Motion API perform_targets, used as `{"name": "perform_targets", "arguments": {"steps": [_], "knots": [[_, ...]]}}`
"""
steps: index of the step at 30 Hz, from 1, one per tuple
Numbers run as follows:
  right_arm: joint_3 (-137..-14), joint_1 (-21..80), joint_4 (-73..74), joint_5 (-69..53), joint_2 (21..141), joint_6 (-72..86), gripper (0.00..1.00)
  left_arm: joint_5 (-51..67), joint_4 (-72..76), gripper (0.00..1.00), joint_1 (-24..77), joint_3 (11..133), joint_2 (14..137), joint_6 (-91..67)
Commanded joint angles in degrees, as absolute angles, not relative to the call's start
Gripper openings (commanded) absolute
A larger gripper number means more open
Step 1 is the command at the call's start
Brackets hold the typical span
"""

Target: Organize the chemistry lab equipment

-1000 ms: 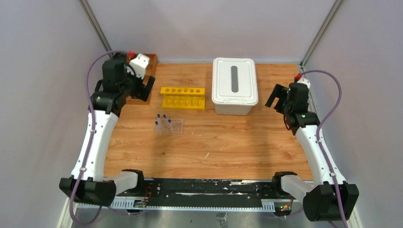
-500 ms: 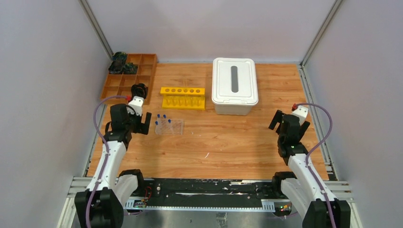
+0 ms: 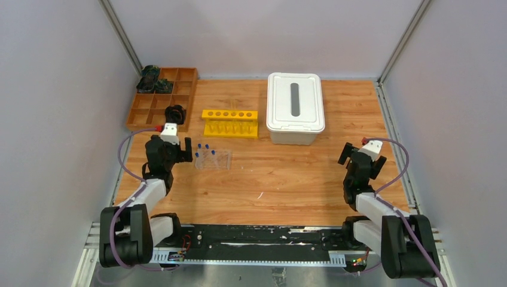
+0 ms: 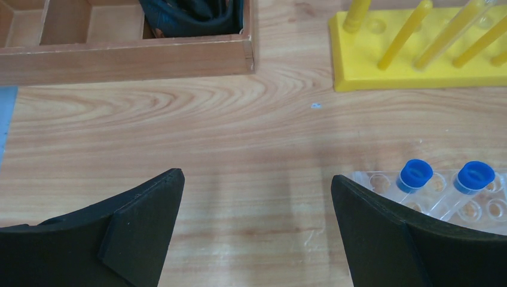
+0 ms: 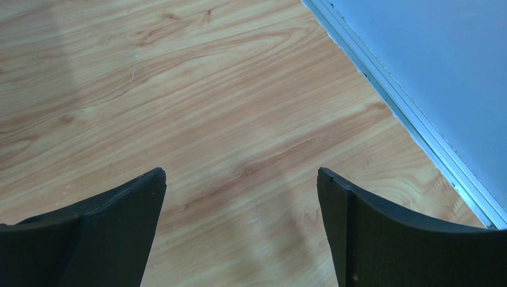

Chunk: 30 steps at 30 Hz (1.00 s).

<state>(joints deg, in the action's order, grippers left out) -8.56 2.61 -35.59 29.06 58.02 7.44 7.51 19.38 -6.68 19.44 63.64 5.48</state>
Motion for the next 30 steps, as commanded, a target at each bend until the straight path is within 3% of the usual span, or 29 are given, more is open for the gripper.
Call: {"name": "perform_targets", "arguments": {"steps": [1, 7, 11, 13, 16, 18, 20, 24, 30], "knots": [[-7.2, 3.1, -50.3, 31.9, 62.2, 5.1, 1.00, 9.0, 40.2, 1.00, -7.0, 14.3, 65.2, 1.5], [-5.9, 3.2, -59.7, 29.1, 68.9, 2.9, 1.00, 8.5, 50.0, 1.00, -7.0, 12.9, 68.9, -1.6], [-7.4, 3.3, -58.2, 24.8, 69.8, 0.9, 1.00, 10.0, 66.8, 1.00, -6.5, 8.6, 76.1, -2.7], [-7.1, 3.7, -59.5, 21.5, 70.7, -1.3, 1.00, 6.5, 65.0, 1.00, -3.9, 7.6, 75.1, -0.3], [-4.4, 5.8, -72.4, 14.4, 79.1, -7.2, 1.00, 4.7, 71.7, 1.00, -0.7, 6.1, 78.8, 3.3], [-4.2, 8.5, -81.6, 16.2, 84.4, -11.0, 1.00, 5.0, 67.7, 1.00, -0.6, 8.0, 78.5, 3.8], [-5.9, 9.2, -76.0, 17.8, 82.4, -10.9, 1.00, 5.1, 59.5, 1.00, -0.6, 11.4, 77.5, 4.4], [-12.4, 6.5, -59.8, 19.3, 80.5, -6.2, 1.00, 2.2, 62.4, 1.00, -0.6, 10.9, 78.6, 2.9], [-12.8, 5.8, -59.1, 19.1, 80.5, -5.5, 1.00, 1.7, 61.5, 1.00, -0.6, 11.2, 78.5, 2.5]]}}
